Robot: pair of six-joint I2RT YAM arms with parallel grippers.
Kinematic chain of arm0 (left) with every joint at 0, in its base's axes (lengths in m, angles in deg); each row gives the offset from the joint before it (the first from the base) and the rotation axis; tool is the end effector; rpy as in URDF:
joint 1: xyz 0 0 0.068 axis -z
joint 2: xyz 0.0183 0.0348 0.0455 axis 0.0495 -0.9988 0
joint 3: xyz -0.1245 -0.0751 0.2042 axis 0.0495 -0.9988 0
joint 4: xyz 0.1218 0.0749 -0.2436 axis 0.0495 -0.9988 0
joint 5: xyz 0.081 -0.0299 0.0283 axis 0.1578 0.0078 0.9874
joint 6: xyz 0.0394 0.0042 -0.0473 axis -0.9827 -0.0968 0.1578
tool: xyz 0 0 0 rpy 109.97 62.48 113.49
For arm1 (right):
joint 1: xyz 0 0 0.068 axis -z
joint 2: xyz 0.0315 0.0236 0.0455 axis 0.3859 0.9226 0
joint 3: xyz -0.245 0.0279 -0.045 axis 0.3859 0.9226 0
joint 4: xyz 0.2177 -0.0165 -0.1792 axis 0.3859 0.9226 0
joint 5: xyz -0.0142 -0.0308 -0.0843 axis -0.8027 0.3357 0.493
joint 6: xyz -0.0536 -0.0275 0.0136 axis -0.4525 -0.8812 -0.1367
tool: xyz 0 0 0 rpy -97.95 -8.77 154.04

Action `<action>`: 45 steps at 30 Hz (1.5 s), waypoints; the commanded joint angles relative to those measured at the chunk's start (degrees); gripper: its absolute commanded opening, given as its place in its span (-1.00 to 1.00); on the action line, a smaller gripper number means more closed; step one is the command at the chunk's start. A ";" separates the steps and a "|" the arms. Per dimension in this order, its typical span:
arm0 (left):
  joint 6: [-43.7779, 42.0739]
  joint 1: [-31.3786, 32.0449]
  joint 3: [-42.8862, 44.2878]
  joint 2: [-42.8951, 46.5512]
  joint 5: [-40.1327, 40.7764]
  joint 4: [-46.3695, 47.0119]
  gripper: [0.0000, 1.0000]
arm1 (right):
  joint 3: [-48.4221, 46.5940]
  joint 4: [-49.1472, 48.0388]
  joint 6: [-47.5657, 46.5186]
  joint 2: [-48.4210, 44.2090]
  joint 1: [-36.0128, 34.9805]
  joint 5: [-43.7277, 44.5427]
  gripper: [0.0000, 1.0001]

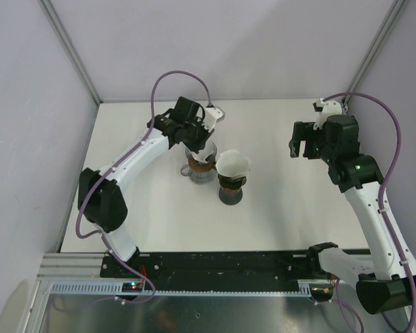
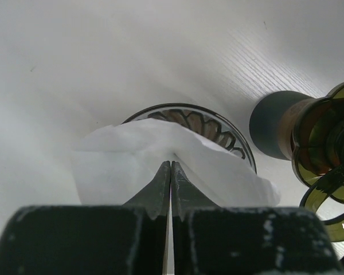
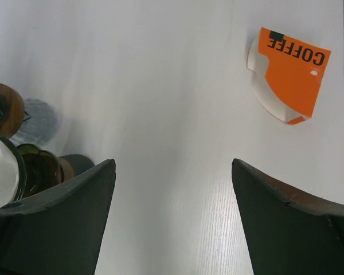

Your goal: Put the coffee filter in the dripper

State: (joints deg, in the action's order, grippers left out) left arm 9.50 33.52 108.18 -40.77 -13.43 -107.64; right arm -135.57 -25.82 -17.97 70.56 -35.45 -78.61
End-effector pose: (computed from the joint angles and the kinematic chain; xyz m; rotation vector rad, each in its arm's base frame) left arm 0.3460 -0.2154 0.2832 1.0468 2.2047 -0.3404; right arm 0.2485 0.0543 0.3760 -0.1508 2.0683 0.1264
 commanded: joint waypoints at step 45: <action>-4.69 1.14 1.32 -3.51 -3.96 -3.51 -1.00 | 4.05 -4.99 -1.56 -1.61 1.59 -6.22 0.74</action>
State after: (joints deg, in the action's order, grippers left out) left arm 6.07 34.54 107.61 -49.01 -16.62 -111.07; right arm -131.59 -28.22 -19.10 69.95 -34.10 -83.66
